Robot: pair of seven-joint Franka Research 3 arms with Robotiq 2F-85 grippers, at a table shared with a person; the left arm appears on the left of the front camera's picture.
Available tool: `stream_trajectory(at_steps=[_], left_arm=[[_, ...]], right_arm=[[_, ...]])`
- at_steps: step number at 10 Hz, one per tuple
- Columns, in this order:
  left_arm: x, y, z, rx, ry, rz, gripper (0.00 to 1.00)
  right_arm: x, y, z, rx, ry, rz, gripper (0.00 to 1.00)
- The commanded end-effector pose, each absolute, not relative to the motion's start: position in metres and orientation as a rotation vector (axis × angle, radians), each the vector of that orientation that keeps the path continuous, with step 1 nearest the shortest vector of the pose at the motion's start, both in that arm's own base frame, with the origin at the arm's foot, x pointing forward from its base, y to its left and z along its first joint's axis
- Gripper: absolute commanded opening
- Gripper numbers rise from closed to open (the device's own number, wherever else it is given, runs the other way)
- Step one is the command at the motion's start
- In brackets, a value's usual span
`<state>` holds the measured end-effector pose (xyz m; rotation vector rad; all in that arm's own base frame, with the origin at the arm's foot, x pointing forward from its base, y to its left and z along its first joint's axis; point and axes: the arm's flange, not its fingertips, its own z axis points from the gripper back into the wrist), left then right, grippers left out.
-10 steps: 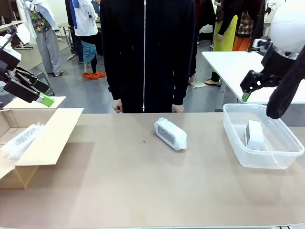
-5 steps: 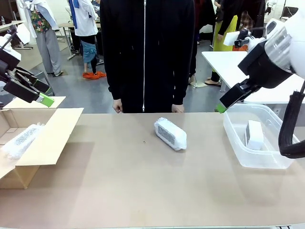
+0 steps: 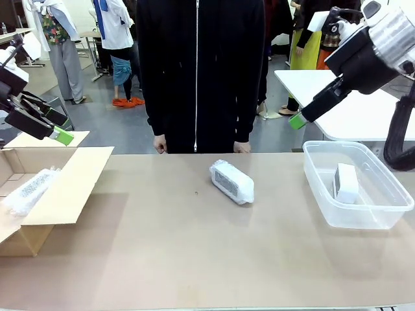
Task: Separate and place wrapped and unwrapped clocks.
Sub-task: Pick up the Digital clock indicated by the person.
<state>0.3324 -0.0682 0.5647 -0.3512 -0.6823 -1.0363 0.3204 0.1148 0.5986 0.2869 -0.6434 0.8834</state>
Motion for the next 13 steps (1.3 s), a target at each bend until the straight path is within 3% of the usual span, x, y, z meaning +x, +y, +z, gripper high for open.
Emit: stream_trajectory(at_steps=[1, 13], left_arm=[[0.3334, -0.0701, 0.5651, -0.364, -0.694, -1.036, 1.00], [0.3334, -0.0701, 0.5651, -0.364, -0.694, -1.036, 1.00]], right_arm=[[0.3240, 0.1145, 0.5899, 0.330, -0.626, 0.924, 1.00], [0.3227, 0.1133, 0.5937, 0.299, -0.631, 0.900, 1.00]])
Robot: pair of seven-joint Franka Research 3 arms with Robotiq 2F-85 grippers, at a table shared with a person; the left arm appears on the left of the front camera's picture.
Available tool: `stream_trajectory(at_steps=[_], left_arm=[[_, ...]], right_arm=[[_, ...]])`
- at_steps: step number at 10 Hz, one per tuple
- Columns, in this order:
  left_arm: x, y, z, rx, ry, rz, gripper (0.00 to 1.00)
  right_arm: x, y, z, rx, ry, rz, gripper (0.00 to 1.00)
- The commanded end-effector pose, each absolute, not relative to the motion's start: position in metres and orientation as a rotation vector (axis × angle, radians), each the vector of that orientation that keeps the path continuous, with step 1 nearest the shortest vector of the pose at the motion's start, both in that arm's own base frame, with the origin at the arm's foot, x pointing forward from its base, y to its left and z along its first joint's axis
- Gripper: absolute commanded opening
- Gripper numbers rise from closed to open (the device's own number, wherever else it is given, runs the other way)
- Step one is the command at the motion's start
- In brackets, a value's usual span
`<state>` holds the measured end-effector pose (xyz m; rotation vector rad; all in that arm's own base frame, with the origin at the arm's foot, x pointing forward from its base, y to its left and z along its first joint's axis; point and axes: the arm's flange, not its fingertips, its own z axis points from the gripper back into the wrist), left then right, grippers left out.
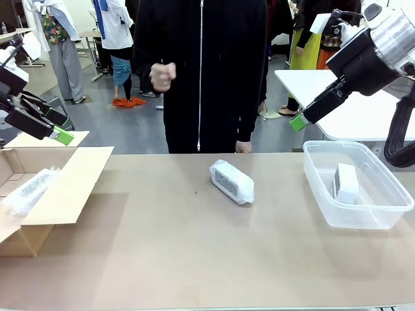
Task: Separate and place wrapped and unwrapped clocks.
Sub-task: Pick up the Digital clock indicated by the person.
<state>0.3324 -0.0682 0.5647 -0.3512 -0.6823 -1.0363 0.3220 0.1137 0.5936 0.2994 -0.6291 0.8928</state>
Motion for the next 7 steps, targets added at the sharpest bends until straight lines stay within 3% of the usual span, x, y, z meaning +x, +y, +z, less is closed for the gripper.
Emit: stream_trajectory(at_steps=[1, 7], left_arm=[[0.3334, -0.0701, 0.5651, -0.364, -0.694, -1.036, 1.00], [0.3334, -0.0701, 0.5651, -0.364, -0.694, -1.036, 1.00]], right_arm=[[0.3227, 0.1133, 0.5937, 0.299, -0.631, 0.900, 1.00], [0.3227, 0.1133, 0.5937, 0.299, -0.631, 0.900, 1.00]])
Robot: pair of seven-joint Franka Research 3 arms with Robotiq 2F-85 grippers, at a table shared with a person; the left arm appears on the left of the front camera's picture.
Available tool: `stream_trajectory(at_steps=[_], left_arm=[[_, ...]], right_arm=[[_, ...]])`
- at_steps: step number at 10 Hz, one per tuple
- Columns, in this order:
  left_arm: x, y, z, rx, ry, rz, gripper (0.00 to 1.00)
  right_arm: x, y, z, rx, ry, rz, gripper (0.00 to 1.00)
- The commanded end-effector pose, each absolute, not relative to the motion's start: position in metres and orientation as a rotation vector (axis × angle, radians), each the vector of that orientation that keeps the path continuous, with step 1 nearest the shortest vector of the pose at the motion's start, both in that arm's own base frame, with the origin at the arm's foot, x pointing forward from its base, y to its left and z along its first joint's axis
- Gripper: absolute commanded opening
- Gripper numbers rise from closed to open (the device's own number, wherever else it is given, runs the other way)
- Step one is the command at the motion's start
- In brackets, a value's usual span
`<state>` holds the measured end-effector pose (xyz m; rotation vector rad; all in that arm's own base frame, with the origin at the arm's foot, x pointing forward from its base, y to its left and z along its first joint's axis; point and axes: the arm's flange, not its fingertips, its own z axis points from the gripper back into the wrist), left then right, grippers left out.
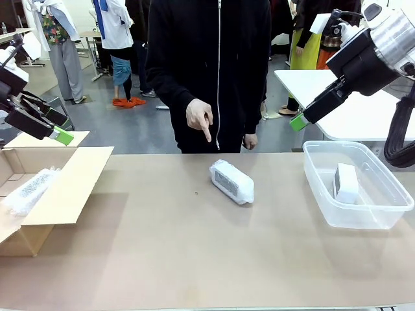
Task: Separate and place wrapped and unwrapped clocks.
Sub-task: Pick up the Digital clock indicated by the person.
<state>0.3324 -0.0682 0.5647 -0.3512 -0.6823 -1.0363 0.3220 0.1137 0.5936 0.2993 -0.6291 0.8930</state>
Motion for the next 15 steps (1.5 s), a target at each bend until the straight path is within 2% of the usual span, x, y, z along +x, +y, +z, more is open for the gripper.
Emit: stream_trajectory(at_steps=[1, 13, 15], left_arm=[[0.333, -0.070, 0.565, -0.364, -0.694, -1.036, 1.00], [0.332, -0.068, 0.565, -0.351, -0.682, -1.036, 1.00], [0.364, -0.130, 0.598, -0.371, -0.527, -1.004, 1.00]], right_arm=[[0.323, 0.113, 0.594, 0.299, -0.631, 0.900, 1.00], [0.323, 0.113, 0.594, 0.299, -0.631, 0.900, 1.00], [0.323, 0.113, 0.594, 0.299, -0.631, 0.900, 1.00]])
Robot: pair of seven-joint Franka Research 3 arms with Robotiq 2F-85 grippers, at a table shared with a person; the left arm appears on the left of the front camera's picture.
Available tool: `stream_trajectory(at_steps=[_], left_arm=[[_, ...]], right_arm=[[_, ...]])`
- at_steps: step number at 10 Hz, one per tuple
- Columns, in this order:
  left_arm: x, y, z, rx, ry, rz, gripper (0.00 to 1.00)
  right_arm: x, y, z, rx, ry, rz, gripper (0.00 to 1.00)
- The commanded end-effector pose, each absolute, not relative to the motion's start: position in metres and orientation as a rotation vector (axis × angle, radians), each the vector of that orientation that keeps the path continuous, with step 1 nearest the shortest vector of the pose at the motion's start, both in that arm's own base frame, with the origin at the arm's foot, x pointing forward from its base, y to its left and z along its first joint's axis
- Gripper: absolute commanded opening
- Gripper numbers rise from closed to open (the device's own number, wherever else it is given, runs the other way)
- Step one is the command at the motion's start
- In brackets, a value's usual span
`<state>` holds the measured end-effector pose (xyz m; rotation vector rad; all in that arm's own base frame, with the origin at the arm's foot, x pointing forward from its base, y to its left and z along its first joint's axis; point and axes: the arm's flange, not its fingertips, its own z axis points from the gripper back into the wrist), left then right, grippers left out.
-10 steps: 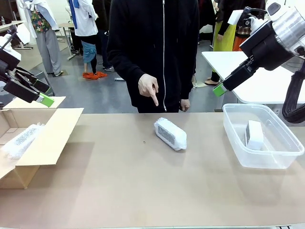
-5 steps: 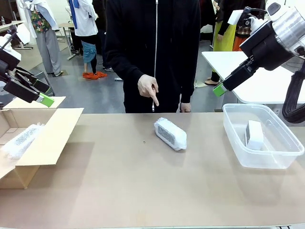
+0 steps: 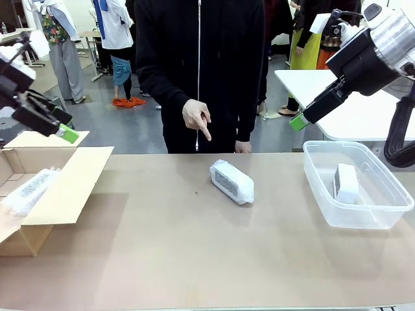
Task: Separate and place wrapped and unwrapped clocks.
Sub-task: Pick up the Digital clock indicated by the person.
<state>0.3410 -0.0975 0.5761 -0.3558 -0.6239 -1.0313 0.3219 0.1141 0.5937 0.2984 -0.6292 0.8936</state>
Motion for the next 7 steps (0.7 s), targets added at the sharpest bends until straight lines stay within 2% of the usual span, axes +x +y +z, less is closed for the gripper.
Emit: stream_trajectory(at_steps=[1, 2, 3, 4, 5, 7], left_arm=[[0.381, -0.158, 0.611, -0.395, -0.445, -0.993, 1.00], [0.393, -0.187, 0.619, -0.463, -0.363, -0.952, 1.00], [0.404, -0.216, 0.621, -0.682, -0.251, -0.845, 1.00], [0.416, -0.232, 0.613, -0.749, -0.201, -0.597, 1.00], [0.423, -0.252, 0.599, -0.770, -0.185, -0.547, 1.00], [0.427, -0.294, 0.572, -0.832, -0.273, -0.495, 1.00]], right_arm=[[0.323, 0.113, 0.594, 0.299, -0.631, 0.900, 1.00], [0.323, 0.113, 0.594, 0.299, -0.631, 0.900, 1.00], [0.323, 0.113, 0.594, 0.299, -0.631, 0.900, 1.00], [0.323, 0.113, 0.594, 0.299, -0.631, 0.900, 1.00], [0.323, 0.113, 0.594, 0.299, -0.631, 0.900, 1.00], [0.323, 0.113, 0.594, 0.299, -0.631, 0.900, 1.00]])
